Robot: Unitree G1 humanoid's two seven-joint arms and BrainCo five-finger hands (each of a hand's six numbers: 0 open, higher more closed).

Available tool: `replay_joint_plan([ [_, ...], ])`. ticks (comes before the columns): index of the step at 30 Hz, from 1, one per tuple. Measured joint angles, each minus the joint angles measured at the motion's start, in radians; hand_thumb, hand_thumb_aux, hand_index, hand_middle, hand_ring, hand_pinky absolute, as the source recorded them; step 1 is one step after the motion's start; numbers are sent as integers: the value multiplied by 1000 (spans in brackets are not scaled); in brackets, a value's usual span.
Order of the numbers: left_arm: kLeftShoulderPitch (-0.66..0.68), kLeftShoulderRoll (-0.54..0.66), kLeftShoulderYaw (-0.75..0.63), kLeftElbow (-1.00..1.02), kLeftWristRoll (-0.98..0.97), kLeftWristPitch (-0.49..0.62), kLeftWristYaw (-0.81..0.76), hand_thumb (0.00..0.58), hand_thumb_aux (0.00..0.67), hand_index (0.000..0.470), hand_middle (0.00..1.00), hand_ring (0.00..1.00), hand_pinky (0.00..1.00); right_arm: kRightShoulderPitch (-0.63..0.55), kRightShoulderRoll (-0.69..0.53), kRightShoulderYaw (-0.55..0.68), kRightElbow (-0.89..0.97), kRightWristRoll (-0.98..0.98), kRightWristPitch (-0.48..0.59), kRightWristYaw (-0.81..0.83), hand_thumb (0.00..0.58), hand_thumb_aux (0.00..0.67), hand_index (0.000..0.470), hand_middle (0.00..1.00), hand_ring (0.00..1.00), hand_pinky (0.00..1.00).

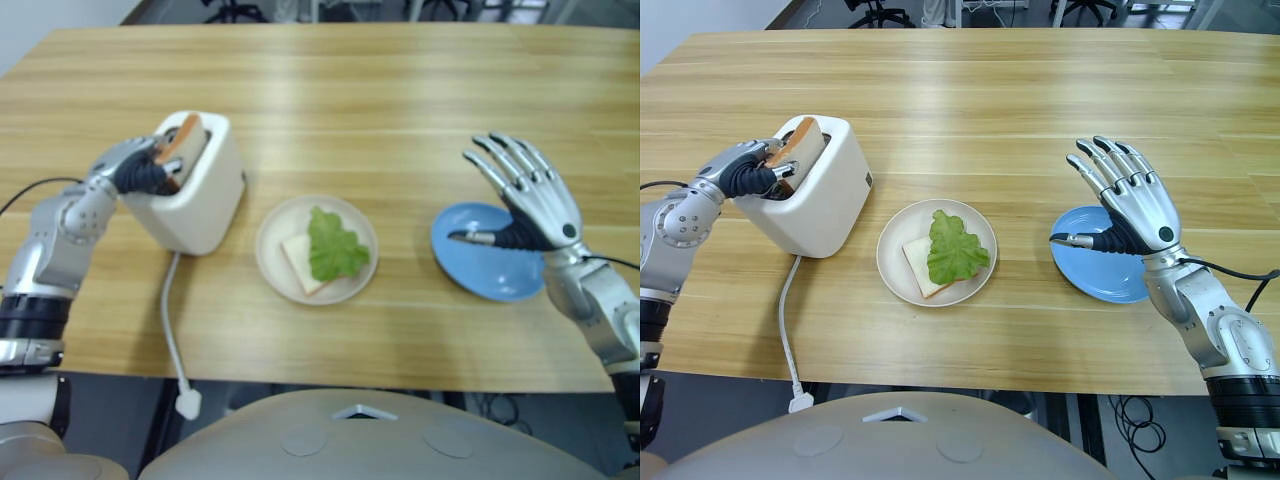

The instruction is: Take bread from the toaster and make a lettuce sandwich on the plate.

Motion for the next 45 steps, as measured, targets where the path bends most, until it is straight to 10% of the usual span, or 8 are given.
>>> replay_joint_plan([
  [45,-62,-43,62,-218,-1,-115,140,580,670,460,1000,1000,1000,-211,9,65,105,42,-116,79,0,0,0,0,0,0],
])
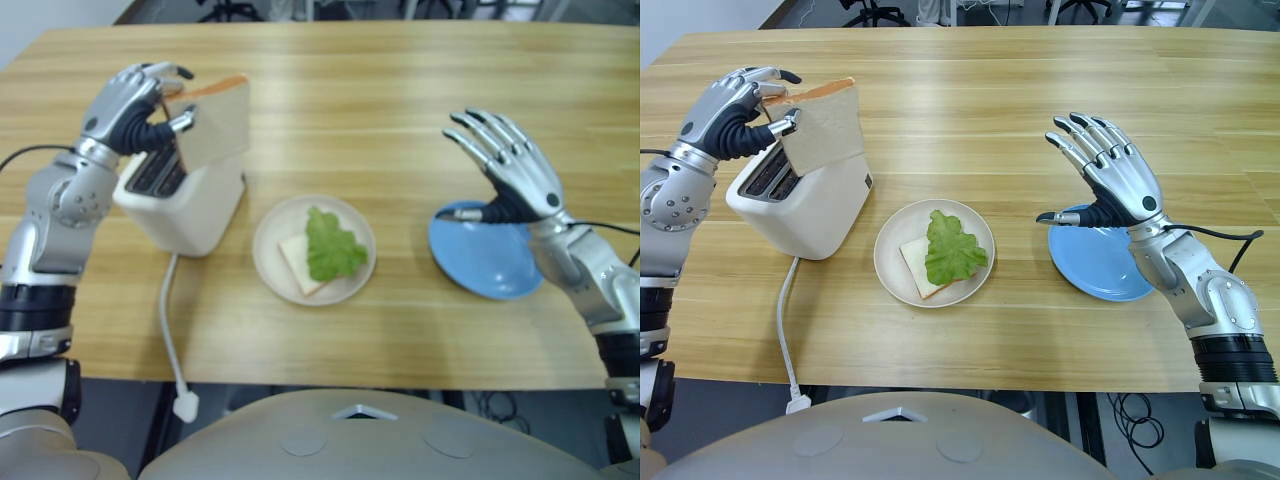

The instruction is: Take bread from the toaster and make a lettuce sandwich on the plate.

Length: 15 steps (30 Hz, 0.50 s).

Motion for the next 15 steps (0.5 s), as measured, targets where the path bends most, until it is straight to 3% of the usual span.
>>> replay_joint_plan([
  [15,-103,-98,-172,33,82,-131,-7,580,670,460,1000,1000,1000,-195,0,68,90,69,-36,125,0,0,0,0,0,0],
])
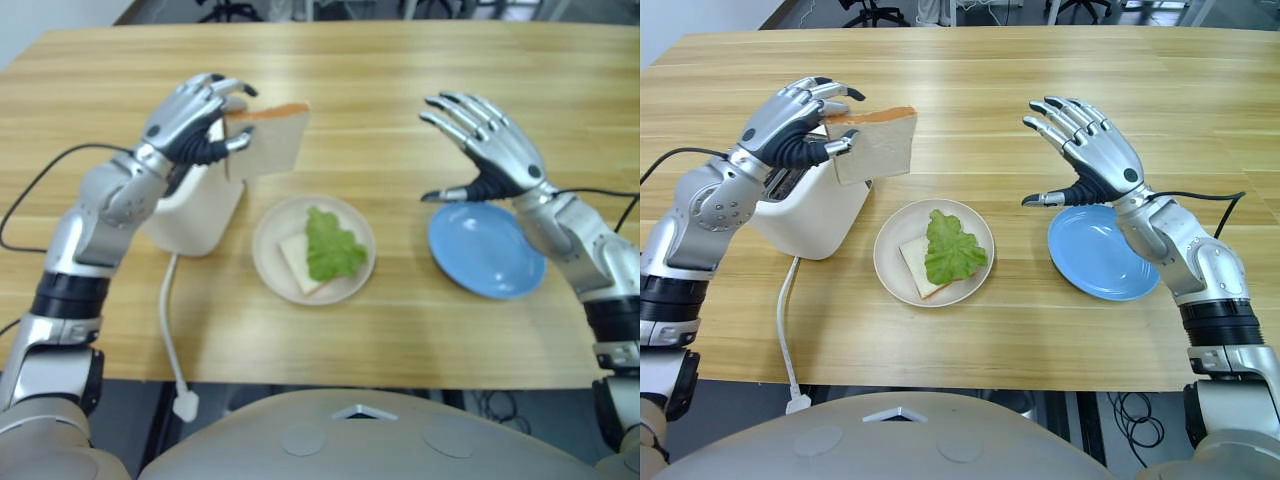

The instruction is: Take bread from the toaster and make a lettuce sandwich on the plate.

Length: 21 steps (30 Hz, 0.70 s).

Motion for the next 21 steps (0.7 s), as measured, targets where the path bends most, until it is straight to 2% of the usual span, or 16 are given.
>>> replay_joint_plan([
  [12,-53,-81,-134,129,168,-113,122,580,670,460,1000,1000,1000,-2,38,46,34,-2,-8,19,0,0,0,0,0,0],
  [21,-52,-129,-189,173,263,-99,201,580,670,460,1000,1000,1000,-22,46,81,34,-3,-13,51,0,0,0,0,0,0],
])
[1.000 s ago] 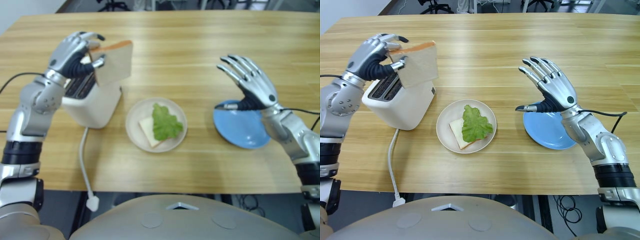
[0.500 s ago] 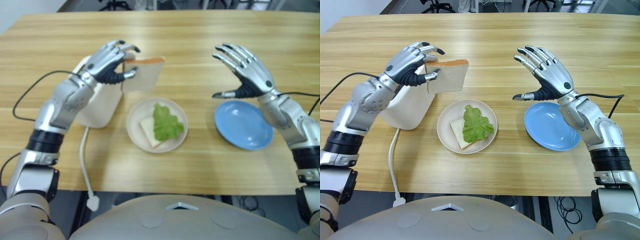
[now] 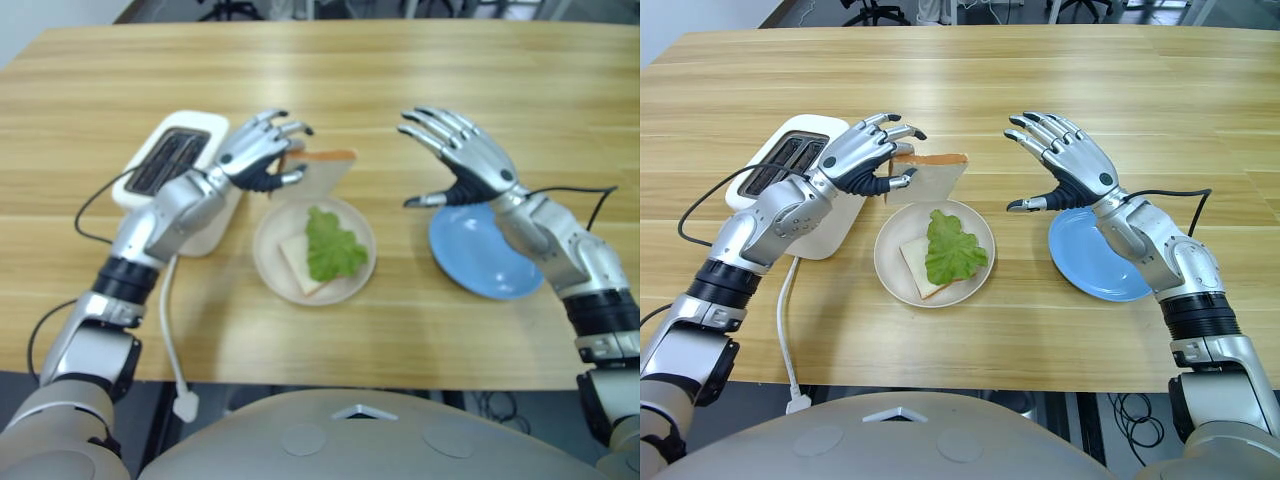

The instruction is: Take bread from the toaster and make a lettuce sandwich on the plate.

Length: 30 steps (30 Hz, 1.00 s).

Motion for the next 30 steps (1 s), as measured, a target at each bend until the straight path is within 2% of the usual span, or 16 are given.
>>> replay_joint_plan([
  [17,76,-80,-54,-23,102,134,56,580,670,460,1000,1000,1000,10,0,0,-2,0,-13,22,0,0,0,0,0,0],
  [30,128,-92,-130,-46,192,178,95,580,670,460,1000,1000,1000,36,-4,-3,-19,3,-20,40,0,0,0,0,0,0],
])
